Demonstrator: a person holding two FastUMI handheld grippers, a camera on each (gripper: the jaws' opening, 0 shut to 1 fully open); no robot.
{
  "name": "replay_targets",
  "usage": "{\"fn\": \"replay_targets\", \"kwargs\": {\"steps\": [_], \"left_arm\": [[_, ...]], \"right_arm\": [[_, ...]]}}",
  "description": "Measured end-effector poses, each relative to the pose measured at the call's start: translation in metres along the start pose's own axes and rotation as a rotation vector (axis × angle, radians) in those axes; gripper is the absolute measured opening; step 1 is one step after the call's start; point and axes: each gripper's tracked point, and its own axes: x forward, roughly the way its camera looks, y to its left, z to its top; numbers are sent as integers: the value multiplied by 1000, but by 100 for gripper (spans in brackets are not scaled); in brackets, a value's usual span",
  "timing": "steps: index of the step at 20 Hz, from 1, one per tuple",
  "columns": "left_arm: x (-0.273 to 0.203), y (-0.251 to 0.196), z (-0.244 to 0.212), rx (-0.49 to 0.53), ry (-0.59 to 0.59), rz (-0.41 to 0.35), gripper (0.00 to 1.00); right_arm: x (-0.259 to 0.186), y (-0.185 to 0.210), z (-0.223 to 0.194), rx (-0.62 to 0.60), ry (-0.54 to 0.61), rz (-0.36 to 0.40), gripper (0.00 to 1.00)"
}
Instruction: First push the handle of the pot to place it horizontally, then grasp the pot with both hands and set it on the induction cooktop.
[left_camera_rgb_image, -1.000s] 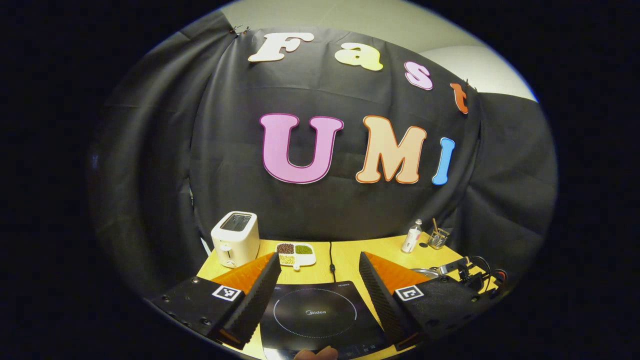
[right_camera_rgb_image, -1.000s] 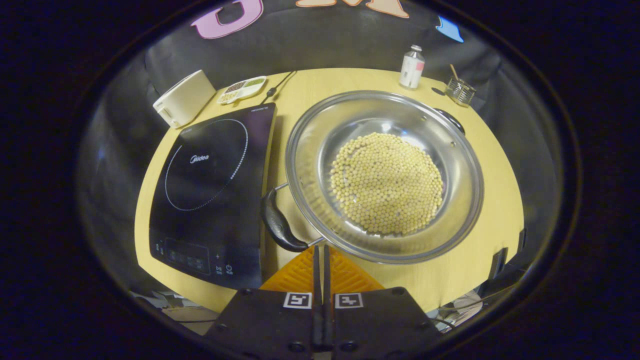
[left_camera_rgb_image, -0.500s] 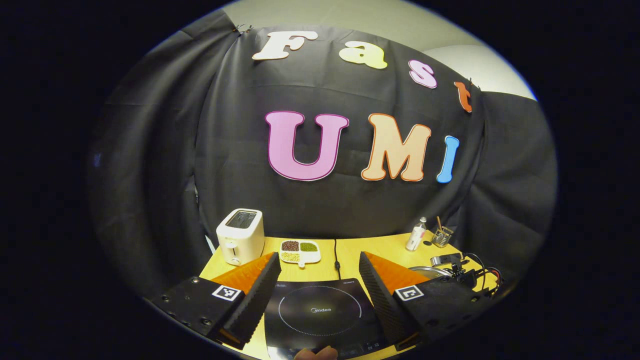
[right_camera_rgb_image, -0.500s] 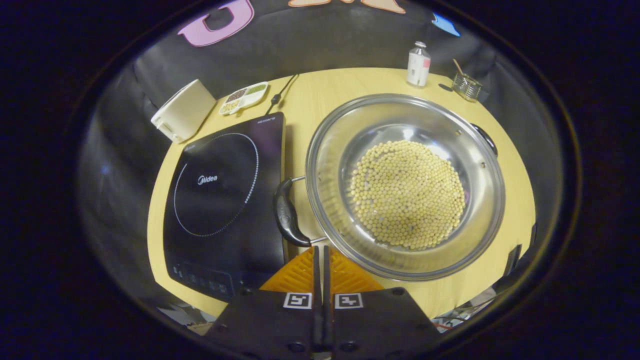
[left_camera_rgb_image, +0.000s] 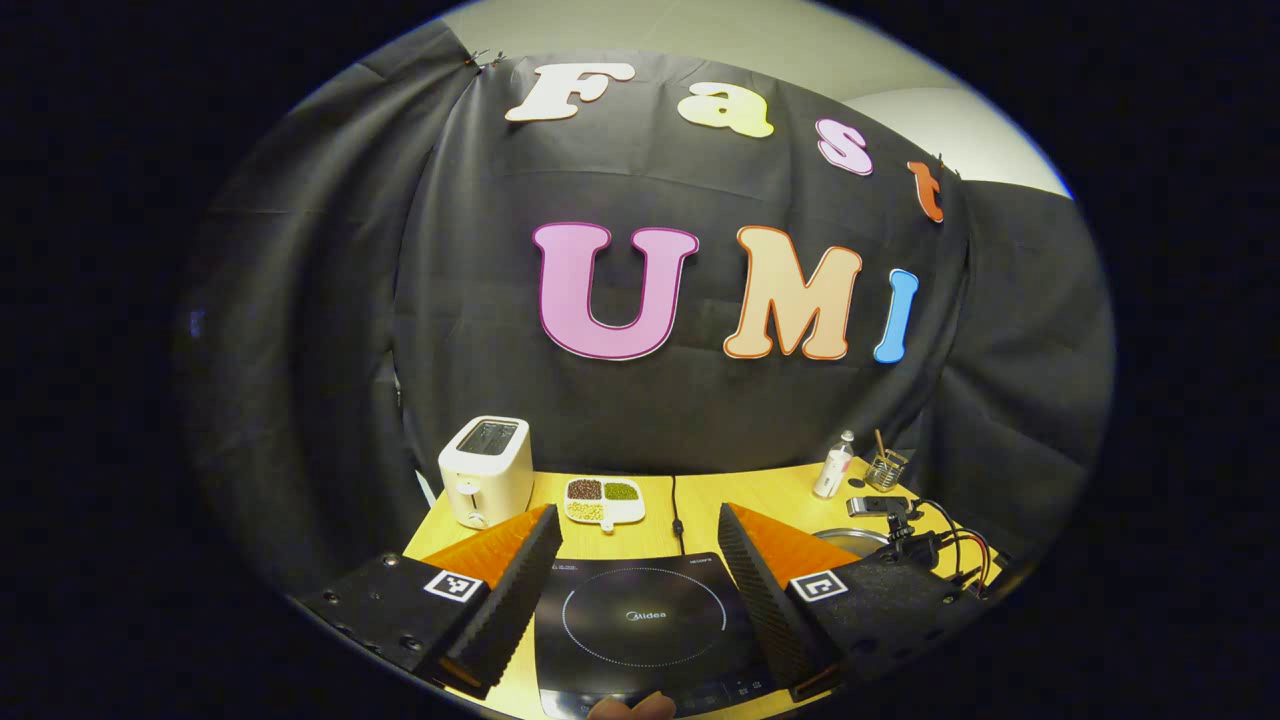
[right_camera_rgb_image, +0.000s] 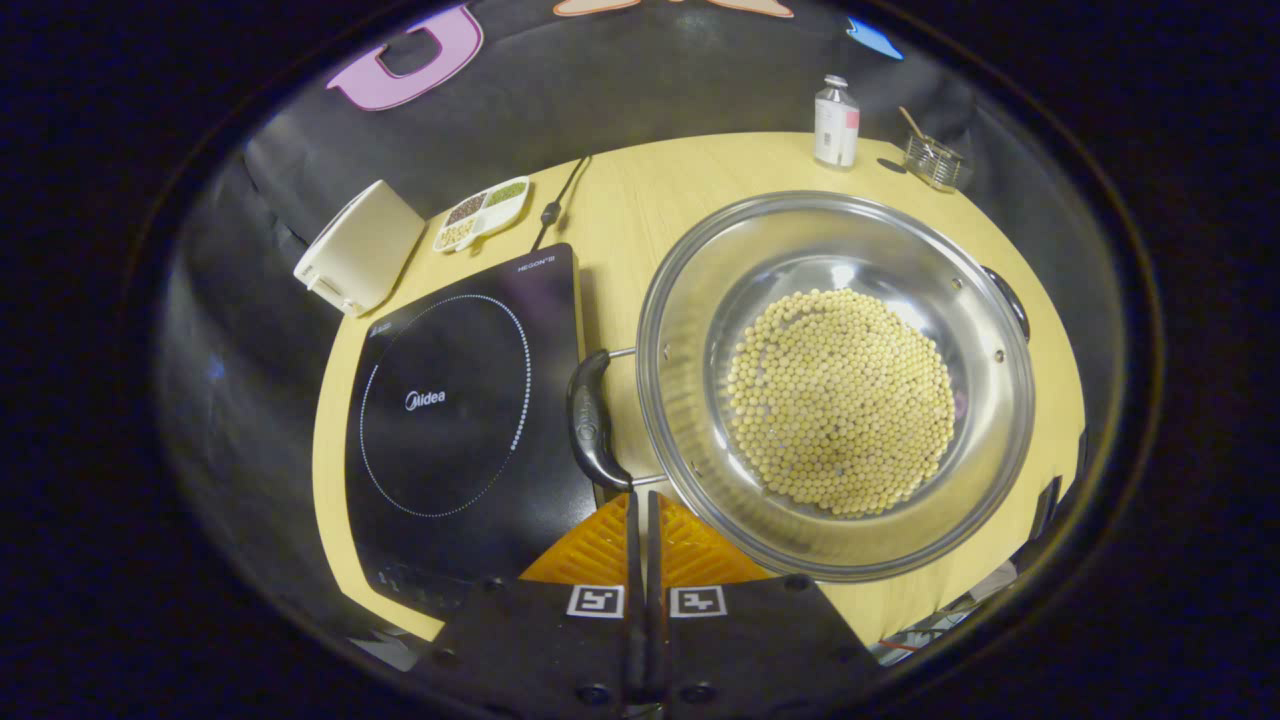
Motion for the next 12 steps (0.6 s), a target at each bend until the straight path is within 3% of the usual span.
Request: {"fn": "replay_targets", "kwargs": {"steps": [8, 10, 12], "left_arm": [[-2, -26, -16, -28, 51, -68, 96], [-1, -40, -29, -46, 86, -101, 96], [1, -55, -44, -51, 132, -129, 96]], "right_arm": [[-31, -3, 24, 31, -89, 95, 0], [-39, -24, 34, 25, -130, 70, 0], [-48, -55, 44, -8, -178, -1, 3]]}}
